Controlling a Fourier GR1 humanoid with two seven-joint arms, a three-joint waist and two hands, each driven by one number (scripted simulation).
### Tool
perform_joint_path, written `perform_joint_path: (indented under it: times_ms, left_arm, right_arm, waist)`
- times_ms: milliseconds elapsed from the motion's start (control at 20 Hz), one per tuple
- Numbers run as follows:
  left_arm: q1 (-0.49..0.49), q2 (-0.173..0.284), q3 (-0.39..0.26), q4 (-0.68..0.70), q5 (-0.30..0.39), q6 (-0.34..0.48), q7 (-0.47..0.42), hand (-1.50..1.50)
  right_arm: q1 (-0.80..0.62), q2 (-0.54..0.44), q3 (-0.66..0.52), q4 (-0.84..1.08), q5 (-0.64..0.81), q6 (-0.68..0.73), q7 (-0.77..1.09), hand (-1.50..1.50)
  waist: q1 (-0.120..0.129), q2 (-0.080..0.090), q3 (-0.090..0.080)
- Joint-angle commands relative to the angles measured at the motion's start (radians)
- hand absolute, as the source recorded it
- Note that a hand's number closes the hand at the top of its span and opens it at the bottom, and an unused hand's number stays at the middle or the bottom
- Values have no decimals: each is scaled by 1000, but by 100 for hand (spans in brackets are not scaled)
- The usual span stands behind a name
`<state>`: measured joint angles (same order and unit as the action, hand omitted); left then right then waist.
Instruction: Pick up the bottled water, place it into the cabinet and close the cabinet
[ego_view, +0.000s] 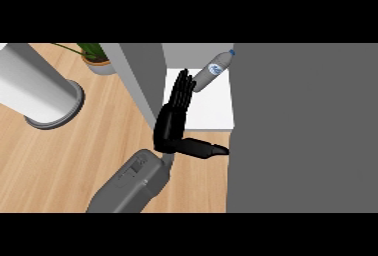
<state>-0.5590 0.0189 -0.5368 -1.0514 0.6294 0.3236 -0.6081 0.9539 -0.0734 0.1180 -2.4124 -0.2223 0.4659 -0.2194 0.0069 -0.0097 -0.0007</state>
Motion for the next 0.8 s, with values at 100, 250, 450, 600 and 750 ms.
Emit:
perform_joint_path:
  times_ms: [100, 250, 450, 600, 750]
  left_arm:
    - [196, 50, -92, -246, -35, 11, 38, 150]
    - [258, 128, -78, -339, 1, -21, 93, 150]
    - [374, 194, -116, -457, -25, 4, 103, 150]
    - [440, 246, -80, -557, -8, 4, 100, -150]
    - [506, 322, -27, -619, 6, -21, 71, -150]
  right_arm:
    - [-40, -58, -26, -96, 53, 14, 41, -150]
    - [6, -125, -5, -158, 59, 85, 40, 150]
    - [19, -192, 30, -151, 121, 151, 40, 150]
    - [23, -215, 80, -178, 160, 199, 15, 150]
    - [34, -227, 126, -218, 240, 226, -9, 150]
  waist:
    - [8, 1, 0]
    - [6, -2, 0]
    - [8, -4, 0]
    - [4, -4, 0]
    - [-5, -5, -1]
